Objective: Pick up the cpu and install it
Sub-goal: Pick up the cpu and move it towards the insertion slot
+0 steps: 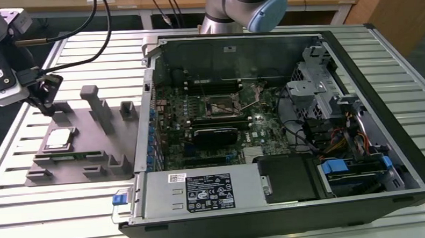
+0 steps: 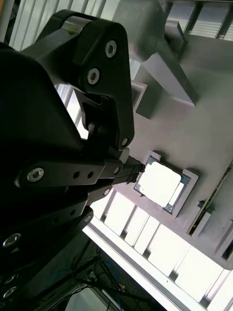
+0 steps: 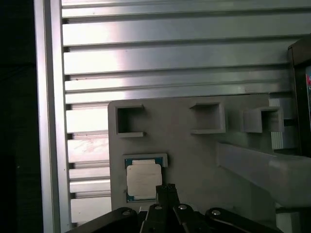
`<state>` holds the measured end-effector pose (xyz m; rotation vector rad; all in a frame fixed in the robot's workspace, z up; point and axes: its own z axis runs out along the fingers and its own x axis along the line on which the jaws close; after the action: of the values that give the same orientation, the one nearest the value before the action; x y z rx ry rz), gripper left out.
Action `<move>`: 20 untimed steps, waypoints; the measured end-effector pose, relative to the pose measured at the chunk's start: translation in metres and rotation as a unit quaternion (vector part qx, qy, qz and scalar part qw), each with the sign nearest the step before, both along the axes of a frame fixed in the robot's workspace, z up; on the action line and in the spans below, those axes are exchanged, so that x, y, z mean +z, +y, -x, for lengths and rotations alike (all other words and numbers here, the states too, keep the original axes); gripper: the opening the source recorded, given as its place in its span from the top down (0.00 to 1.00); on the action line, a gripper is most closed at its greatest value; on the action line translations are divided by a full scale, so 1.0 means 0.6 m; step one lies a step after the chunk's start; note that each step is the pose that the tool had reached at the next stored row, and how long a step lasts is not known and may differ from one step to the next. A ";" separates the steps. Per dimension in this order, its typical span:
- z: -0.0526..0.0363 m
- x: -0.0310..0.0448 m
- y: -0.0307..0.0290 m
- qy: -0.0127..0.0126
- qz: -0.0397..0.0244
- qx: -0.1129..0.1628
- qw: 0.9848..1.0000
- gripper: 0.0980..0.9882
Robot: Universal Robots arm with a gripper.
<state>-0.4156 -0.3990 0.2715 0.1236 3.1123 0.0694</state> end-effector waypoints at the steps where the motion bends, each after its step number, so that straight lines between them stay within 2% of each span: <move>1: 0.002 -0.003 0.0000 0.000 0.000 0.000 1.000 0.99; 14: 0.020 -0.041 -0.0009 0.000 0.000 0.000 1.000 0.99; 20: 0.022 -0.057 -0.0074 0.000 0.000 0.000 1.000 0.99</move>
<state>-0.4291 -0.4034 0.2375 0.1237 3.1121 0.0697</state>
